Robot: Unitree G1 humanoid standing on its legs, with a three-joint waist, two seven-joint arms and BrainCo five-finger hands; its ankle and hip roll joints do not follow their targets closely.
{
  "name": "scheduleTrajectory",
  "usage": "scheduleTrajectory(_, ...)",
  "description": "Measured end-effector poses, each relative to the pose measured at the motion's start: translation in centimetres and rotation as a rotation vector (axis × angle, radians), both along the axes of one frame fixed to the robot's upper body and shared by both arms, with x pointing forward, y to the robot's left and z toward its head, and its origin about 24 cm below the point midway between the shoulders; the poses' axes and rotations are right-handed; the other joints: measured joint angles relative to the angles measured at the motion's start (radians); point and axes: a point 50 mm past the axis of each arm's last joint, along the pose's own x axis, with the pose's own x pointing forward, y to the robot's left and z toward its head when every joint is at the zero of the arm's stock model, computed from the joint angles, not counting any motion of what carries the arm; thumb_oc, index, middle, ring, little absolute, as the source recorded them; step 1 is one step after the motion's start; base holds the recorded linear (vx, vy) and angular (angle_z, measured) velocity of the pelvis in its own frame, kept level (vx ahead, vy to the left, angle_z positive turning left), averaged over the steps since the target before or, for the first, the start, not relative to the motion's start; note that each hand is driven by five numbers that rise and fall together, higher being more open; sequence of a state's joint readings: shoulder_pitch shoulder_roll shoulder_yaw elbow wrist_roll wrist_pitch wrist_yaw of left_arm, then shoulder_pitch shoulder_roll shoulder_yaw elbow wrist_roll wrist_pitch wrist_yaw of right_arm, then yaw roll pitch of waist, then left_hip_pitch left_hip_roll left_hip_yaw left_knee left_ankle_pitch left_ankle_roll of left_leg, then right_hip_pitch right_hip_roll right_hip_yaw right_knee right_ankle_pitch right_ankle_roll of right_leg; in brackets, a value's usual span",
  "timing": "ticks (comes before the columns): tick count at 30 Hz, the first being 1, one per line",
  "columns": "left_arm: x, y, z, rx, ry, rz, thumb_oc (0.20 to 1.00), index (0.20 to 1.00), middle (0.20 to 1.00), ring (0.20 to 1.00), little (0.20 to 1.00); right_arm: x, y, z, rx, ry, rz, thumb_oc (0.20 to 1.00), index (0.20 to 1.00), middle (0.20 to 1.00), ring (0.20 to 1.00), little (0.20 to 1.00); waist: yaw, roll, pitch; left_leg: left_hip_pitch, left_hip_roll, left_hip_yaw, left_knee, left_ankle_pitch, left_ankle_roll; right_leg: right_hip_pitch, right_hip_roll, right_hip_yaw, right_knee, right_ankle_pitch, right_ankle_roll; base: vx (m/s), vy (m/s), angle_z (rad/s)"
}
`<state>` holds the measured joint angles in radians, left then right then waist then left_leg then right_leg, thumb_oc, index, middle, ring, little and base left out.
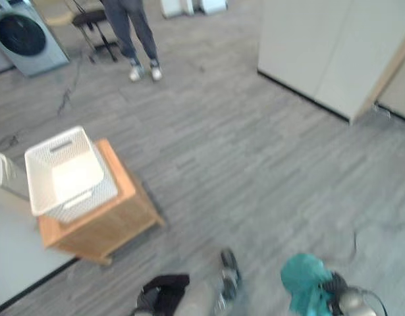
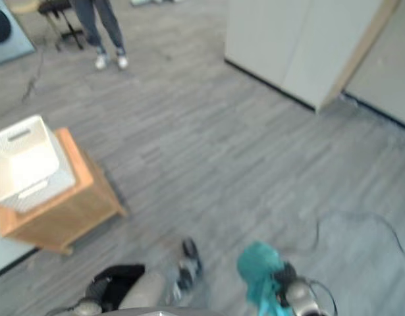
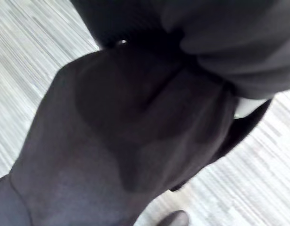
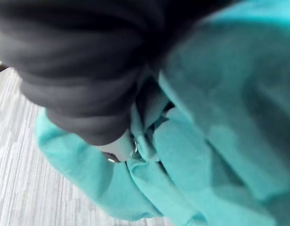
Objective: Tidy up the quilt and then pick up the clothes from the bed and put them into the laundry hamper.
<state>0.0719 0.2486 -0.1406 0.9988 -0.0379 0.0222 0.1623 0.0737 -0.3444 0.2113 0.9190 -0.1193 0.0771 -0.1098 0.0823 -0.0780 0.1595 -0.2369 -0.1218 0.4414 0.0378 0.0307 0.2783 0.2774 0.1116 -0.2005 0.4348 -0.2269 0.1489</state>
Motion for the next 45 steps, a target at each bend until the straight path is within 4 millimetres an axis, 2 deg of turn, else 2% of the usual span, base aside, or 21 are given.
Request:
scheduleTrajectory(1, 0.6, 0.0, 0.1, 0.002, -0.015, -0.002, 0.2, 0.2, 0.2, 0.2, 0.2, 0.0, 0.7, -0.3, 0.022, 0.003, 0.0, 0.2, 0.2, 0.2, 0.2, 0.2, 0.015, -0.025, 0.0, 0.021, 0.007, -0.051, 0.031, 0.012, 0.001, -0.135, -0.048, -0.014, 0.312, 0.094, 0.092, 0.7, 0.034, 0.6)
scheduleTrajectory(4, 1.4, -1.3, -0.3, -0.007, 0.011, -0.026, 0.2, 0.2, 0.2, 0.2, 0.2, 0.7, 0.1, 0.5, 0.02, -0.068, -0.03, 0.2, 0.2, 0.2, 0.2, 0.2, -0.062, 0.041, 0.045, 0.129, 0.093, -0.283, 0.124, -0.072, -0.122, -0.437, -0.104, 0.025, 0.746, 0.124, 0.014, 0.75, -0.102, 1.05)
scheduleTrajectory(6, 3.2, -0.9, 0.6, 0.014, -0.063, -0.019, 0.2, 0.2, 0.2, 0.2, 0.2, 0.3, 0.0, 0.4, 0.012, -0.052, -0.033, 0.2, 0.2, 0.2, 0.2, 0.2, -0.109, 0.091, 0.057, 0.23, 0.177, -0.43, 0.032, -0.086, -0.141, -0.605, -0.153, 0.066, 0.408, 0.075, -0.028, 0.75, -0.252, 1.62)
scheduleTrajectory(9, 4.1, 1.4, 1.6, 0.077, -0.111, -0.006, 0.2, 0.2, 0.2, 0.2, 0.2, 0.1, 0.4, 0.4, 0.01, -0.048, 0.004, 0.2, 0.2, 0.2, 0.2, 0.2, -0.117, 0.001, 0.052, 0.294, 0.25, -0.575, 0.018, -0.183, -0.271, -0.579, -0.267, 0.256, -0.277, 0.075, 0.044, 0.93, -0.394, 1.84)
scheduleTrajectory(11, 5.6, 3.4, 2.7, 0.148, -0.126, -0.037, 0.2, 0.2, 0.2, 0.2, 0.2, 0.0, 1.3, 0.1, 0.035, -0.045, 0.007, 0.2, 0.2, 0.2, 0.2, 0.2, -0.135, -0.083, 0.06, 0.299, 0.288, -0.664, 0.027, -0.225, -0.361, -0.539, -0.281, 0.357, -0.366, 0.132, 0.108, 0.43, -0.171, 1.79)
scheduleTrajectory(13, 3.2, 2.3, 1.1, 0.108, -0.034, -0.011, 0.2, 0.2, 0.2, 0.2, 0.2, 3.9, 0.2, 1.8, -0.005, -0.14, 0.047, 0.2, 0.2, 0.2, 0.2, 0.2, -0.115, -0.05, 0.091, 0.286, 0.274, -0.677, 0.221, -0.289, -0.411, -0.512, -0.208, 0.362, -0.306, 0.194, 0.083, 0.47, -0.312, 0.62)
scheduleTrajectory(15, 1.2, -0.3, -0.2, 0.031, 0.014, 0.014, 0.2, 0.2, 0.2, 0.2, 0.2, 4.1, -1.6, 2.9, -0.052, -0.178, 0.052, 0.2, 0.2, 0.2, 0.2, 0.2, -0.141, -0.003, 0.088, 0.256, 0.208, -0.657, 0.403, -0.185, -0.365, -0.39, -0.171, 0.27, -0.326, 0.236, -0.042, 0.27, -0.307, 1.53)
scheduleTrajectory(17, 2.9, -0.3, 0.6, 0.02, -0.073, 0.016, 0.2, 0.2, 0.2, 0.2, 0.2, 2.7, -1.9, 2.3, -0.055, -0.133, 0.038, 0.2, 0.2, 0.2, 0.2, 0.2, -0.129, -0.021, 0.086, 0.109, 0.206, -0.632, 0.616, -0.104, -0.405, -0.356, -0.171, 0.212, -0.311, 0.24, -0.135, 0.18, -0.269, 1.74)
scheduleTrajectory(20, 3.0, 0.7, 1.0, 0.044, -0.093, 0.026, 0.2, 0.2, 0.2, 0.2, 0.2, 4.1, -1.7, 2.8, -0.059, -0.171, 0.051, 0.2, 0.2, 0.2, 0.2, 0.2, -0.074, -0.04, 0.089, -0.05, 0.26, -0.351, 0.68, -0.081, -0.374, -0.303, -0.166, 0.135, -0.39, 0.236, -0.185, 0.3, -0.123, 0.94)
scheduleTrajectory(26, 1.3, 0.9, 0.6, 0.061, -0.053, 0.041, 0.2, 0.2, 0.2, 0.2, 0.2, 5.1, -0.8, 3.1, -0.032, -0.21, 0.067, 0.2, 0.2, 0.2, 0.2, 0.2, -0.055, 0.004, 0.09, -0.014, 0.239, -0.13, 0.017, 0.039, -0.343, -0.161, -0.083, -0.081, -0.516, 0.219, -0.095, 0.41, 0.061, 0.82)
scheduleTrajectory(27, 1.2, 1.0, 0.5, 0.065, -0.046, 0.046, 0.2, 0.2, 0.2, 0.2, 0.2, 5.2, -0.3, 3.0, -0.022, -0.213, 0.064, 0.2, 0.2, 0.2, 0.2, 0.2, -0.04, 0.01, 0.084, -0.015, 0.243, -0.094, -0.004, 0.052, -0.328, -0.152, -0.082, -0.115, -0.502, 0.16, -0.004, 0.48, 0.145, 0.71)
scheduleTrajectory(28, 1.0, 0.6, 0.3, 0.057, -0.03, 0.051, 0.2, 0.2, 0.2, 0.2, 0.2, 5.0, -0.4, 2.9, -0.021, -0.208, 0.063, 0.2, 0.2, 0.2, 0.2, 0.2, -0.059, 0.029, 0.089, -0.023, 0.27, -0.088, -0.013, 0.051, -0.318, -0.169, -0.07, -0.126, -0.425, 0.134, 0.018, 0.45, 0.212, 0.69)
scheduleTrajectory(29, 0.5, 0.8, 0.2, 0.063, -0.015, 0.057, 0.2, 0.2, 0.2, 0.2, 0.2, 4.6, -0.1, 2.7, -0.012, -0.201, 0.065, 0.2, 0.2, 0.2, 0.2, 0.2, -0.051, -0.003, 0.081, -0.016, 0.275, -0.073, -0.008, 0.076, -0.326, -0.16, -0.062, -0.122, -0.4, 0.097, -0.094, 0.45, 0.216, 0.77)
scheduleTrajectory(31, -0.7, 1.3, -0.1, 0.076, 0.032, 0.063, 0.2, 0.2, 0.2, 0.2, 0.2, 3.7, 0.4, 1.9, 0.004, -0.162, 0.049, 0.2, 0.2, 0.2, 0.2, 0.2, -0.052, -0.053, 0.062, -0.015, 0.244, -0.07, 0.014, 0.063, -0.289, -0.122, -0.074, -0.136, -0.424, 0.089, -0.086, 0.45, 0.218, 0.45)
scheduleTrajectory(34, -1.1, -0.2, -0.9, 0.042, 0.098, 0.061, 0.2, 0.2, 0.2, 0.2, 0.2, 3.3, -0.7, 2.0, -0.029, -0.149, 0.042, 0.2, 0.2, 0.2, 0.2, 0.2, -0.085, 0.036, 0.083, 0.101, 0.168, -0.005, 0.117, -0.045, -0.106, -0.232, -0.092, -0.135, 0.018, 0.053, -0.027, 0.39, 0.184, 0.55)
scheduleTrajectory(35, -2.1, -0.6, -1.2, 0.03, 0.118, 0.067, 0.2, 0.2, 0.2, 0.2, 0.2, 2.2, -1.0, 2.0, -0.029, -0.132, 0.051, 0.2, 0.2, 0.2, 0.2, 0.2, -0.093, 0.079, 0.052, 0.191, 0.164, -0.034, 0.016, -0.099, -0.078, -0.314, -0.117, -0.137, 0.237, 0.029, -0.043, 0.43, 0.135, 0.48)
scheduleTrajectory(38, -1.2, 1.3, -0.4, 0.092, 0.085, 0.019, 0.2, 0.2, 0.2, 0.2, 0.2, 2.1, 0.9, 1.7, 0.023, -0.153, 0.069, 0.2, 0.2, 0.2, 0.2, 0.2, -0.125, 0.033, 0.051, 0.228, 0.1, -0.114, 0.013, -0.106, -0.09, -0.472, -0.241, 0.061, 0.505, 0.038, -0.03, 0.47, -0.007, 0.82)
scheduleTrajectory(39, 2.3, 2.0, 1.1, 0.127, -0.024, -0.035, 0.2, 0.2, 0.2, 0.2, 0.2, 2.4, 1.8, 1.7, 0.041, -0.166, 0.088, 0.2, 0.2, 0.2, 0.2, 0.2, -0.15, 0.026, 0.061, 0.219, 0.1, -0.203, -0.004, -0.082, -0.167, -0.566, -0.227, 0.142, 0.426, 0.016, -0.026, 0.66, -0.093, 1.54)
scheduleTrajectory(41, 5.1, 2.2, 2.4, 0.152, -0.104, -0.096, 0.2, 0.2, 0.2, 0.2, 0.2, 3.4, 2.3, 2.3, 0.055, -0.212, 0.103, 0.2, 0.2, 0.2, 0.2, 0.2, -0.165, 0.046, 0.097, 0.221, 0.126, -0.285, -0.027, -0.08, -0.193, -0.555, -0.163, 0.144, 0.117, 0.005, -0.045, 0.63, -0.205, 1.47)
scheduleTrajectory(43, 8.1, 1.6, 4.1, 0.138, -0.234, -0.103, 0.2, 0.2, 0.2, 0.2, 0.2, 3.7, 1.9, 3.0, 0.043, -0.251, 0.117, 0.2, 0.2, 0.2, 0.2, 0.2, -0.173, 0.003, 0.087, 0.22, 0.079, -0.311, -0.054, -0.121, -0.252, -0.622, -0.194, 0.127, -0.177, 0.038, -0.028, 0.53, -0.188, 1.42)
scheduleTrajectory(45, 8.7, 0.9, 4.1, 0.119, -0.252, -0.109, 0.2, 0.2, 0.2, 0.2, 0.2, 3.8, 1.0, 3.3, 0.024, -0.26, 0.105, 0.2, 0.2, 0.2, 0.2, 0.2, -0.228, 0.003, 0.107, 0.293, 0.074, -0.299, -0.096, -0.1, -0.224, -0.58, -0.213, 0.153, -0.418, 0.161, 0.008, 0.65, -0.266, 1.43)
